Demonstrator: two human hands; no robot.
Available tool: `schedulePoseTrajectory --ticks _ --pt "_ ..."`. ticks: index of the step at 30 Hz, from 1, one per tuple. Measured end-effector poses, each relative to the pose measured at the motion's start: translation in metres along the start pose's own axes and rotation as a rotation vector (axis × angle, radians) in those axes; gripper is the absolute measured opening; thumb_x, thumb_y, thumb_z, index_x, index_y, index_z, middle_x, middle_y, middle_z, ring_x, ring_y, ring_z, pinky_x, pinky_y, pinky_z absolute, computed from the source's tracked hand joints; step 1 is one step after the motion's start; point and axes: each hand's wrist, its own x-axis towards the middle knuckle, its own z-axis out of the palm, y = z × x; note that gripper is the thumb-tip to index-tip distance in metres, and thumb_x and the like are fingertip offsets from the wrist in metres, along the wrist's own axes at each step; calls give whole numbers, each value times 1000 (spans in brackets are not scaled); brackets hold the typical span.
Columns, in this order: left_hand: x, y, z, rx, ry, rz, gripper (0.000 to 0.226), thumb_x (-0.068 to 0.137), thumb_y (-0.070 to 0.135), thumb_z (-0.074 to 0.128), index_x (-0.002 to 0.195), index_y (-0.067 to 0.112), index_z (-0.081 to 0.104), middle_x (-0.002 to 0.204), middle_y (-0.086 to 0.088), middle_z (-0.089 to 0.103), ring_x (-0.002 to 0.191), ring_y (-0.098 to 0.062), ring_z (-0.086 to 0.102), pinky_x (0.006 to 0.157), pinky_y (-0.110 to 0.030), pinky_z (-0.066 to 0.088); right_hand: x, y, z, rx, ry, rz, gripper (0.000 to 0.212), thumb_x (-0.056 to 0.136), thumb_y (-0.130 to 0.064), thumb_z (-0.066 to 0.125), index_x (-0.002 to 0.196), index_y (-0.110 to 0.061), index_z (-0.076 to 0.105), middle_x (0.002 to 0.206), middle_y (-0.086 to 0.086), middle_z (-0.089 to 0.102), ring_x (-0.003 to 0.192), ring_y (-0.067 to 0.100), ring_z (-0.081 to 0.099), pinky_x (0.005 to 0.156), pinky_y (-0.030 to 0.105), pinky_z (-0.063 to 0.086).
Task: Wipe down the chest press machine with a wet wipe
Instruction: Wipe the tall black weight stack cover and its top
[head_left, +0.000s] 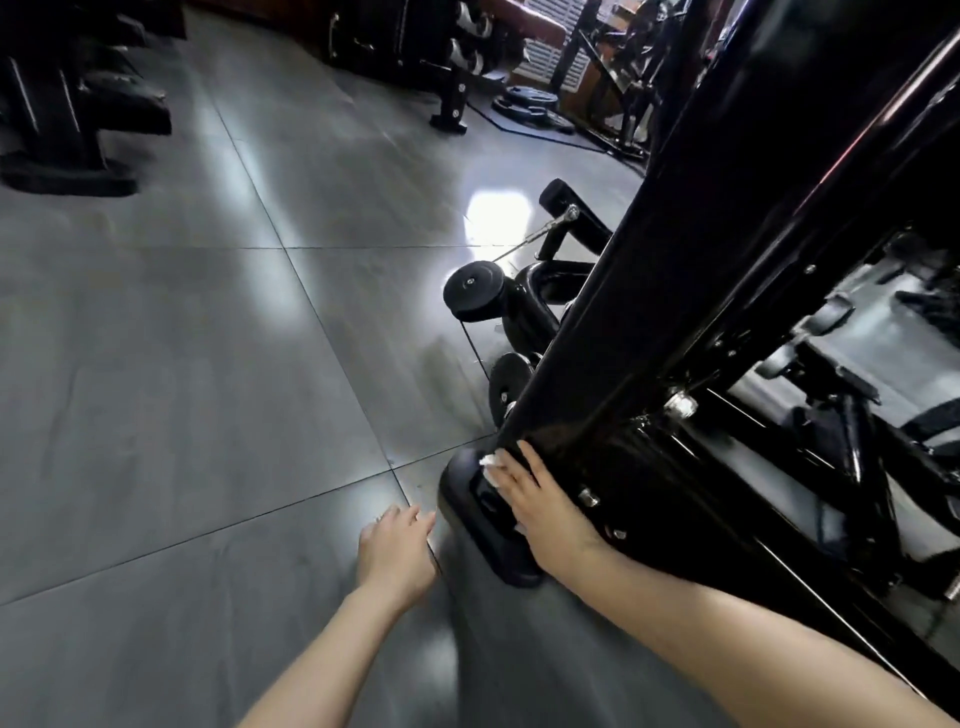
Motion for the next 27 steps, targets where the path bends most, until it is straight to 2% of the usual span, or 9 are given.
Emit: schedulePoseTrajectory --ticks 3,6,8,11,15,17,21,24,27 --pt "4 -1 15 123 -57 33 49 95 22 34 144 24 29 154 -1 23 142 -24 15 114 -42 15 -27 -14 9 -34 -2 -86 63 103 -38 11 145 3 -13 155 17 -20 142 35 -20 97 60 -24" --pt "11 3 26 87 -52 62 55 96 25 35 149 24 17 157 1 14 145 -25 9 117 -40 11 -36 16 4 20 9 22 62 103 -33 11 143 6 -17 151 21 -26 140 36 -24 99 59 -24" --pt "19 8 31 -50 10 77 56 95 21 38 149 24 20 156 4 19 144 -22 12 117 -36 15 -24 27 -4 98 9 124 62 103 -34 12 144 5 -14 153 21 -22 140 38 -21 100 60 -22" --pt "26 23 24 -398 161 56 59 87 3 44 143 20 36 149 2 36 140 -20 27 113 -31 24 -13 10 -8 167 -63 29 62 103 -38 15 146 0 -6 156 17 -14 141 41 -16 96 62 -24" --pt "25 39 2 -645 231 9 65 82 -8 43 140 20 42 145 2 43 133 -19 38 105 -27 28 -56 0 -3 226 -86 49 61 100 -27 13 138 6 -22 154 16 -22 141 32 -24 101 55 -23" --pt "23 45 -6 -711 244 14 66 81 -10 41 139 21 43 144 3 44 133 -19 38 107 -28 28 -91 9 -7 282 -53 137 60 93 -19 9 141 4 -18 153 18 -21 138 34 -27 104 54 -27" --pt "8 61 -22 -777 301 12 65 80 -10 39 135 23 48 138 9 50 130 -14 42 103 -25 32 -139 19 -14 572 269 572 62 88 -24 46 143 -2 28 153 12 27 143 27 18 117 52 -3" --pt "-10 70 -33 -783 303 75 62 80 -9 40 131 23 53 131 11 54 124 -11 45 100 -23 34 -156 22 -19 651 512 815 31 99 -17 39 123 -1 50 128 15 59 124 27 52 111 48 26" --pt "-22 71 -43 -698 297 157 56 78 -8 45 125 20 60 125 6 59 119 -15 49 100 -29 38 -168 35 -8 678 626 1001 29 97 -18 46 96 -3 70 97 9 72 97 22 66 97 41 39"
